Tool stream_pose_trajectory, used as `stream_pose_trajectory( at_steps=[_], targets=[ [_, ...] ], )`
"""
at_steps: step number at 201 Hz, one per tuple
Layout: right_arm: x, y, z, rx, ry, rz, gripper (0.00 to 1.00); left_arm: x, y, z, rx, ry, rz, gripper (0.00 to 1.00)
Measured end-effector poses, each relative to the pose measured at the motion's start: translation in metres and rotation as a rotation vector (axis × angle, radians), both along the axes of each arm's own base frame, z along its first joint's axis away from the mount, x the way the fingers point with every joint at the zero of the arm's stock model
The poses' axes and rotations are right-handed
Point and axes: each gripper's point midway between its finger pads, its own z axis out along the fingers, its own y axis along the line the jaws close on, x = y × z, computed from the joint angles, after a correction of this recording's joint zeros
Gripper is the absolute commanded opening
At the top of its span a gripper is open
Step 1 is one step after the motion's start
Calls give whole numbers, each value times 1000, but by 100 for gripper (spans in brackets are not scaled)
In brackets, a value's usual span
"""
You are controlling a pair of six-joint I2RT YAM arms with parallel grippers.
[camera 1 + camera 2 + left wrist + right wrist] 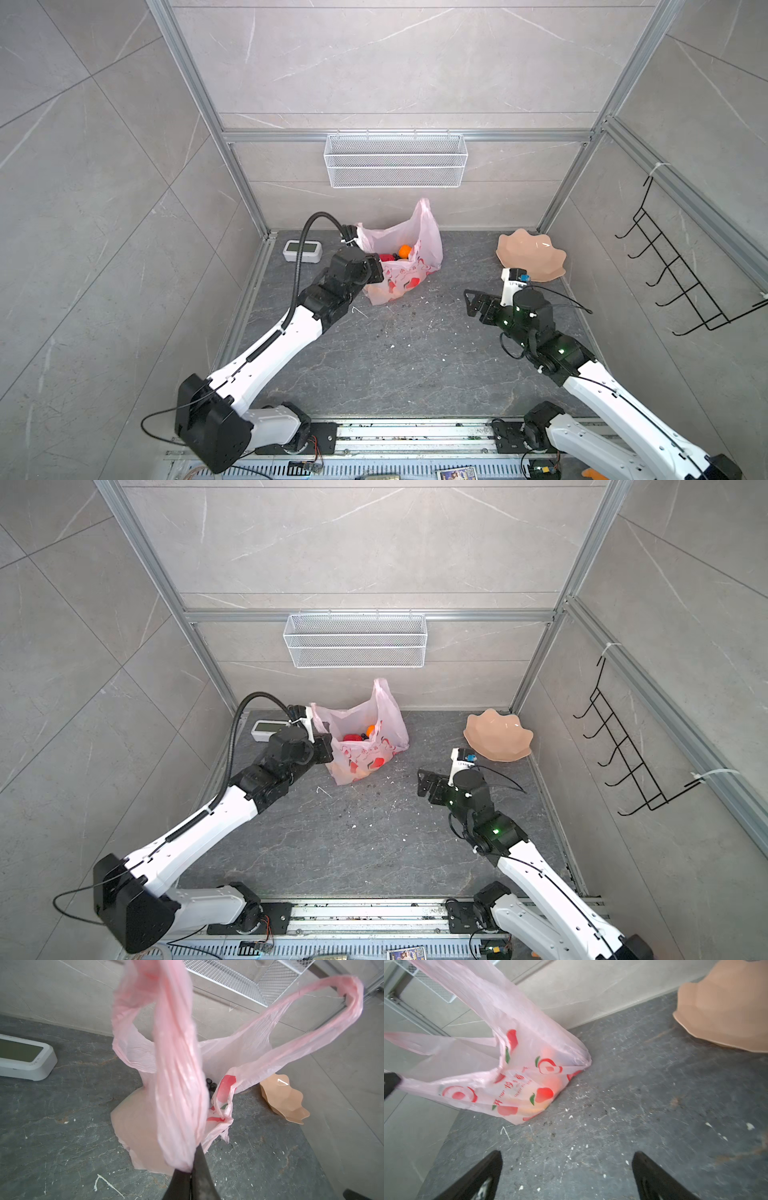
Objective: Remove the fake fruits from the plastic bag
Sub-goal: 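Lift the bag handle with the left gripper while the right gripper grasps the other handle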
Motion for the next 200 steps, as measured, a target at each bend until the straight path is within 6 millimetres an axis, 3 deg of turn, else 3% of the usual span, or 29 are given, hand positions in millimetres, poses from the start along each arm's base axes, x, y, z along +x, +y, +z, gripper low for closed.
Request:
stream_pose_trajectory(
  at_steps=[55,108,156,164,174,200],
  targets=[
    [15,100,53,-191,-51,128,100,-46,15,-5,-66,-4,-70,0],
    [62,131,68,-378,-56,60,100,-70,26,3,-86,-20,-94,0],
    [88,160,74,-421,-51,81,100,-84,37,0,-86,-24,-95,0],
    [91,163,77,-423,-54,75,96,-87,38,-1,-83,-21,-94,0],
    [96,165,79,-428,-54,63,83,-89,41,-2,-81,-20,-91,0],
    [112,163,79,-447,-40,26,60,-94,52,-4,-64,-18,-58,0]
  ],
)
